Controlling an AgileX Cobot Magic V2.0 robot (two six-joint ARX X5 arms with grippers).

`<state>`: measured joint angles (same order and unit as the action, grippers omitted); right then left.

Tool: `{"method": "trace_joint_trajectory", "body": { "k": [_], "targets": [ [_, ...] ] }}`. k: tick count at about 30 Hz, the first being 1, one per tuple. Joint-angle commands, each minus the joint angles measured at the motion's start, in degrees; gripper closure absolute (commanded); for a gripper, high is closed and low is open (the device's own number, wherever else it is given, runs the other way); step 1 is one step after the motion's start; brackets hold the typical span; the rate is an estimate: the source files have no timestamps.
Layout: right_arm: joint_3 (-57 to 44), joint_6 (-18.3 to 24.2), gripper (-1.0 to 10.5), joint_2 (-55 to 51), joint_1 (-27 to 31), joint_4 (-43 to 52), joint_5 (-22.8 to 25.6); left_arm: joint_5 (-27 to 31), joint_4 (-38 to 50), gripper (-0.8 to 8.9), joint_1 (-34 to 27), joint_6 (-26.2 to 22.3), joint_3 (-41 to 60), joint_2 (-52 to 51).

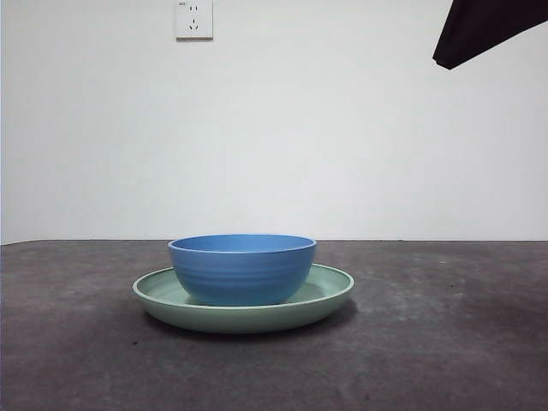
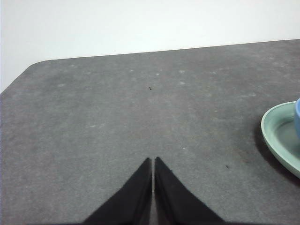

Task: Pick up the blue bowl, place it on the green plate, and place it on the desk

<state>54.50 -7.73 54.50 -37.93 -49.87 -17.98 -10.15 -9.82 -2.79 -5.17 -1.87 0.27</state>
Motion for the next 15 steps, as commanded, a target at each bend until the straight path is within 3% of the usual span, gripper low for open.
{"method": "trace_joint_trajectory", "body": {
  "k": [1,11,15],
  "targets": [
    [1.11,0.50,9.4,0.46,-0.57,0.57,0.00,0.11,-0.42,8.04,-0.15,0.26,1.20,-0.09],
    [1.11,0.74,9.4,0.26,-0.55,0.50,-0.02,0.11,-0.42,8.04,-0.15,0.26,1.18,-0.11],
    [1.05,5.75,9.4,-2.67,3.30,2.84,3.58,0.11,-0.44,8.04,-0.15,0.26,1.18,-0.11]
  ]
}}
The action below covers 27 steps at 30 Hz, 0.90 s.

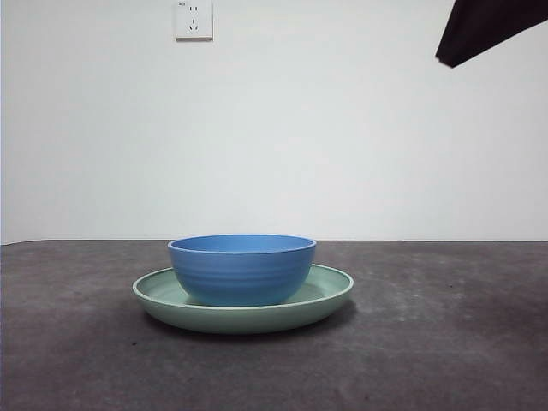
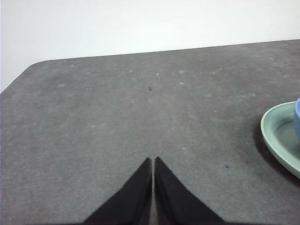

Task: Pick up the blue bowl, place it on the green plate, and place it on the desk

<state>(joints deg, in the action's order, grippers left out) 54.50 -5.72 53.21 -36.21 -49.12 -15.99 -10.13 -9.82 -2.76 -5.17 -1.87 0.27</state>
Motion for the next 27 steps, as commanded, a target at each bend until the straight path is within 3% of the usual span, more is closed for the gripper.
{"method": "trace_joint_trajectory", "body": {
  "k": [1,8,17,21,27],
  "targets": [
    [0.92,3.82,9.4,-2.25,2.86,3.78,2.01,0.09,-0.44,8.04,-0.17,0.26,1.18,-0.09],
    [-5.57,2.80,9.4,-12.90,16.26,24.22,2.12,0.11,-0.44,8.04,-0.17,0.26,1.18,-0.09],
    [-27.12,2.95,9.4,-30.51,34.01,41.92,3.02,0.09,-0.44,8.04,-0.17,0.26,1.18,-0.11],
    [-35.58,2.93,9.4,-37.51,38.58,45.44,4.13,0.09,-0.44,8.04,-0.17,0.26,1.18,-0.11],
    [-44.35,2.71,9.4,-45.83,41.00,46.58,8.37,0.09,-0.44,8.04,-0.17,0.26,1.18,-0.11]
  ]
}}
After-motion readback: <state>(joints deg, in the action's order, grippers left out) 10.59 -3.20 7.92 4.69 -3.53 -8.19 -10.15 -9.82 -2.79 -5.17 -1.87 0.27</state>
